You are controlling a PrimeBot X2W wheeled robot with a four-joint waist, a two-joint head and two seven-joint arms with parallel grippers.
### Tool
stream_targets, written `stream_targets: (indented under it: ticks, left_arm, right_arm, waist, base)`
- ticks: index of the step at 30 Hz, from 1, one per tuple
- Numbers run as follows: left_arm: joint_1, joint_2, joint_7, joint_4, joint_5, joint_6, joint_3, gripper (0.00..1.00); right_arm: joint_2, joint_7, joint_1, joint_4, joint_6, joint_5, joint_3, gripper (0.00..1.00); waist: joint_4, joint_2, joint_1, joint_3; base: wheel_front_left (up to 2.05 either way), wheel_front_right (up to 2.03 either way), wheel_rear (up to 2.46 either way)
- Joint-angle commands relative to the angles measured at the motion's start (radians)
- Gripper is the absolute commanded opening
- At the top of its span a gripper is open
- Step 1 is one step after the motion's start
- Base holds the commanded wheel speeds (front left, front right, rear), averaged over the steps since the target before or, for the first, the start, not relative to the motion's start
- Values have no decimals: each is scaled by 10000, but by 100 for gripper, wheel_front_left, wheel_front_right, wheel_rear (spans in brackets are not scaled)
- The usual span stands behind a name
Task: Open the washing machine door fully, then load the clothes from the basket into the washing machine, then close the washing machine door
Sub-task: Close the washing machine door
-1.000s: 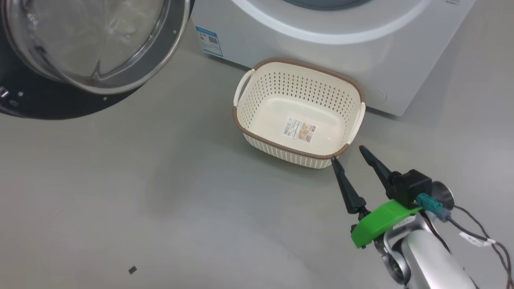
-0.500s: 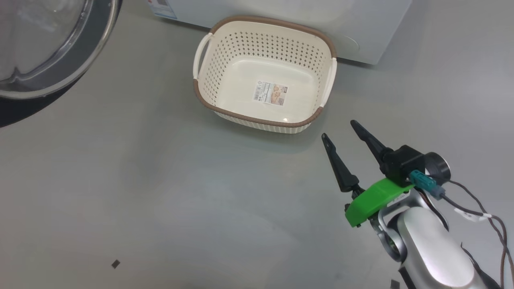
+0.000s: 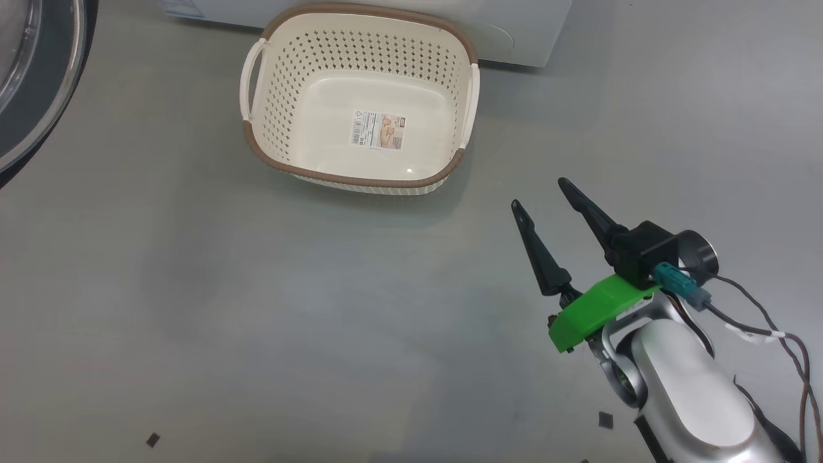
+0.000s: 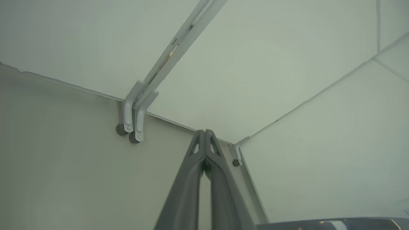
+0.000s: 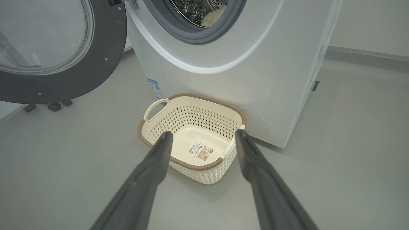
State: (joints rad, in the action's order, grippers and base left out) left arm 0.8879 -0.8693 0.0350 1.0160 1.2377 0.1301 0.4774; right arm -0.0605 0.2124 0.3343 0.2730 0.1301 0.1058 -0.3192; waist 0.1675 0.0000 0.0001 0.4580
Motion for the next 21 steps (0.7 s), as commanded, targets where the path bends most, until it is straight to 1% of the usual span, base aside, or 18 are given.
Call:
stream_targets:
  ticks: [1, 6, 9, 12, 14, 17, 21]
  left_arm:
    - [121, -1021, 168, -66, 129, 5, 252, 0]
    - [659, -1245, 937, 645, 493, 5, 252, 0]
    - [778, -1256, 1480, 803, 512, 5, 17, 0]
    - [877, -1276, 1768, 965, 591, 5, -59, 0]
    - [971, -1236, 2130, 1013, 724, 5, -115, 0]
    - [1009, -1199, 2343, 980, 815, 5, -147, 0]
    - [1006, -1076, 2885, 823, 1038, 5, -211, 0]
  right_arm:
    - [94, 174, 173, -236, 6, 90, -227, 100]
    - [99, 295, 227, -155, 6, 180, -242, 100]
    - [100, 341, 222, -147, 6, 233, -234, 100]
    - [101, 373, 204, -122, 6, 247, -254, 100]
    - [101, 394, 194, -107, 6, 265, -249, 100]
    - [101, 405, 193, -95, 6, 265, -236, 100]
    - [102, 425, 184, -58, 6, 278, -233, 100]
  waist:
    - [-115, 0, -1, -4]
    - [-334, 0, -1, -35]
    - [-418, 0, -1, -50]
    - [-478, 0, -1, -63]
    - [-503, 0, -1, -88]
    - [-508, 0, -1, -108]
    - [-513, 0, -1, -179]
  base:
    - [0, 0, 0]
    - [0, 0, 0]
    - [0, 0, 0]
    - [0, 0, 0]
    - [0, 0, 0]
    - [0, 0, 0]
    - [0, 0, 0]
